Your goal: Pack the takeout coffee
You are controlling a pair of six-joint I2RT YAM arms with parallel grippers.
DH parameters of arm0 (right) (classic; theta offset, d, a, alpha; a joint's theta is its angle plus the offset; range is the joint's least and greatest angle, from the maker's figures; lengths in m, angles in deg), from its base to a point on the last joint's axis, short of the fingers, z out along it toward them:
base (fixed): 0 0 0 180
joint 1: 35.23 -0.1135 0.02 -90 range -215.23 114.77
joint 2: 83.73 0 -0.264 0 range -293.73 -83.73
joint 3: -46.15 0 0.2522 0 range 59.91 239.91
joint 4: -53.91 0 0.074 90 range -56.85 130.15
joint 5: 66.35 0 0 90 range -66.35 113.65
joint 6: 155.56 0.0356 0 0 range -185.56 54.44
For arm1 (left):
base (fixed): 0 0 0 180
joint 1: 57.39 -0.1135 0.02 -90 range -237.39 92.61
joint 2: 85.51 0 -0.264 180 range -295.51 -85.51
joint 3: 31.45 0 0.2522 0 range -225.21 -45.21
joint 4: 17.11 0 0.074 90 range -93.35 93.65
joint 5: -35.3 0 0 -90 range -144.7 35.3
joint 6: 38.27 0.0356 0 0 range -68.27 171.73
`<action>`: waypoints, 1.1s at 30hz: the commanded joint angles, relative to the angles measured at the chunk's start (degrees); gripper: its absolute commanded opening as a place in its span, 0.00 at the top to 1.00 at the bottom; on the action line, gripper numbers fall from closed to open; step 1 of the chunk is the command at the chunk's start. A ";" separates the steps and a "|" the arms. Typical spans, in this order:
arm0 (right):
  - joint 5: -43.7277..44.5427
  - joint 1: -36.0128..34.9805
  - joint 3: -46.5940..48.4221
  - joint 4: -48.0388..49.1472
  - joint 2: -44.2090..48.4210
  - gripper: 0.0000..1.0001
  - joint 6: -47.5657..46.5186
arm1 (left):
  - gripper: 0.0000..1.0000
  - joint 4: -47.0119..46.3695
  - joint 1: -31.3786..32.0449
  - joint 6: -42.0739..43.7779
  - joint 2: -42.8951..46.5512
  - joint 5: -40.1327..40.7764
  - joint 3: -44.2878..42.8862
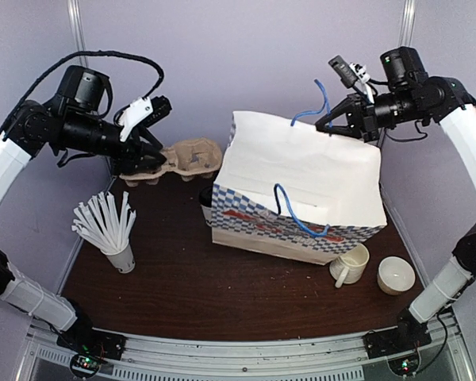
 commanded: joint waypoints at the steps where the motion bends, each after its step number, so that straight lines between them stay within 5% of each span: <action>1: 3.47 -7.33 -0.35 -2.25 -4.11 1.00 -2.07 | 0.65 1.09 -0.36 -0.09 2.75 0.86 -5.73; 8: 2.86 -11.75 -2.56 0.63 -10.39 1.00 2.90 | 0.62 1.65 -0.36 -3.81 2.90 -12.95 -11.11; 12: 4.25 -11.67 -1.77 0.09 -12.49 1.00 2.26 | 0.63 1.29 -0.36 -3.99 2.32 -14.22 -10.16; 20: 6.63 -8.46 -1.56 -7.46 -12.04 1.00 -5.42 | 0.60 2.42 -0.31 -7.23 -0.76 -3.59 -2.17; 33: 0.95 -4.86 -10.19 -7.06 -8.08 1.00 -8.81 | 0.55 12.88 8.95 -32.00 -5.20 21.01 15.09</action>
